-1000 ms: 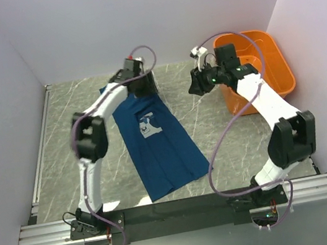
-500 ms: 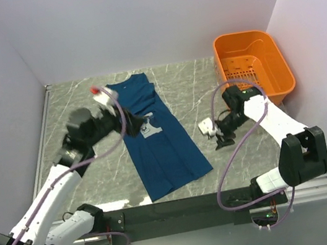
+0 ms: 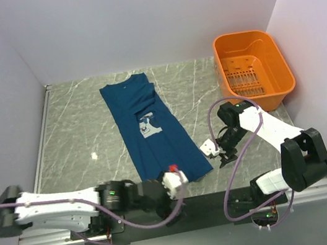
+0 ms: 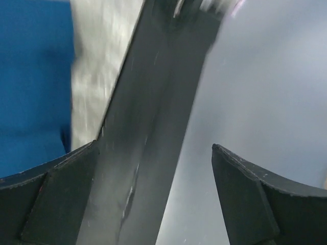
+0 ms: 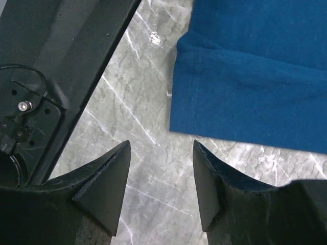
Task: Fold and stack the t-shirts
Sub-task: Fold the tshirt
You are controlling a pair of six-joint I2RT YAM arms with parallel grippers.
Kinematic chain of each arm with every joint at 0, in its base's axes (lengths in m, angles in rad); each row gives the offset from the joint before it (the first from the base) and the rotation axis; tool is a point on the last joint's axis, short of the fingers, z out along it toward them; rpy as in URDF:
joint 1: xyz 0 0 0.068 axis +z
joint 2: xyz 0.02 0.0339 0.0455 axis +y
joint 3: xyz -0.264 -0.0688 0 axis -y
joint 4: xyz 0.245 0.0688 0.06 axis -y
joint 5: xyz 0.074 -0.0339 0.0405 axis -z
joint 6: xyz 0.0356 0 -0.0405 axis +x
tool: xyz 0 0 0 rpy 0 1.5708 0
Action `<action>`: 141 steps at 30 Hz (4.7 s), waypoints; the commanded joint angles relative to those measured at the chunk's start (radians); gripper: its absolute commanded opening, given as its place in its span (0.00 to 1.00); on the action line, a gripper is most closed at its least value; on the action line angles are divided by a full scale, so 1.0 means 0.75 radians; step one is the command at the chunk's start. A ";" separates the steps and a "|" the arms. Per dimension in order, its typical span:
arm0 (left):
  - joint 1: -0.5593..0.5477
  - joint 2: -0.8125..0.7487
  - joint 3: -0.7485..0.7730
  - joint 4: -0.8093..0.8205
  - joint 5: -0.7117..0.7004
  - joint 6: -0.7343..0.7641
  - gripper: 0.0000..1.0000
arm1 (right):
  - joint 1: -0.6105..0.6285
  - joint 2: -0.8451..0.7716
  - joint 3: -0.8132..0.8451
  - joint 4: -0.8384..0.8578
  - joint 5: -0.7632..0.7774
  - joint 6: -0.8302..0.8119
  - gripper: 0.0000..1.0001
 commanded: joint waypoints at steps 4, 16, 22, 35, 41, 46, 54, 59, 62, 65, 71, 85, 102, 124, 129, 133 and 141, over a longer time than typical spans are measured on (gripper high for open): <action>-0.072 0.321 0.054 -0.182 -0.385 -0.219 0.90 | -0.014 -0.005 0.021 -0.018 -0.035 -0.005 0.59; 0.146 0.493 0.023 -0.208 -0.341 -0.350 0.76 | -0.020 -0.013 0.011 0.008 -0.058 0.036 0.58; 0.171 0.618 0.050 -0.210 -0.253 -0.329 0.65 | -0.022 -0.019 0.000 0.014 -0.043 0.039 0.57; 0.192 0.726 -0.030 -0.139 -0.228 -0.401 0.28 | 0.090 -0.011 -0.059 0.127 0.002 0.116 0.57; 0.192 0.757 -0.004 -0.149 -0.212 -0.407 0.09 | 0.192 -0.007 -0.092 0.239 0.047 0.204 0.56; 0.192 0.698 -0.006 -0.129 -0.171 -0.393 0.01 | 0.286 -0.060 -0.184 0.411 0.142 0.271 0.55; 0.192 0.608 -0.057 -0.067 -0.105 -0.391 0.01 | 0.311 -0.083 -0.302 0.685 0.261 0.425 0.55; 0.192 0.602 -0.073 -0.051 -0.093 -0.389 0.01 | 0.323 -0.062 -0.337 0.757 0.310 0.445 0.56; 0.194 0.606 -0.075 -0.031 -0.083 -0.391 0.01 | 0.342 -0.056 -0.372 0.785 0.333 0.452 0.55; 0.196 0.602 -0.095 0.002 -0.067 -0.401 0.01 | 0.360 -0.068 -0.386 0.796 0.331 0.482 0.50; 0.204 0.577 -0.118 0.021 -0.056 -0.411 0.01 | 0.383 -0.095 -0.425 0.844 0.362 0.542 0.39; 0.271 0.389 -0.126 0.013 0.001 -0.350 0.00 | 0.260 -0.144 -0.180 0.510 0.053 0.540 0.00; 0.831 0.289 0.035 -0.002 0.387 -0.121 0.01 | 0.217 0.270 0.470 0.276 -0.078 0.912 0.00; 1.674 0.812 0.532 -0.014 0.625 0.176 0.01 | 0.201 1.103 1.565 0.352 0.065 1.590 0.00; 1.746 0.929 0.630 -0.010 0.641 0.180 0.01 | 0.203 1.236 1.765 0.444 0.153 1.738 0.00; 1.775 1.021 0.682 -0.035 0.639 0.204 0.01 | 0.203 1.298 1.827 0.507 0.198 1.826 0.00; 1.816 1.109 0.733 -0.035 0.651 0.221 0.01 | 0.203 1.349 1.837 0.587 0.263 1.885 0.00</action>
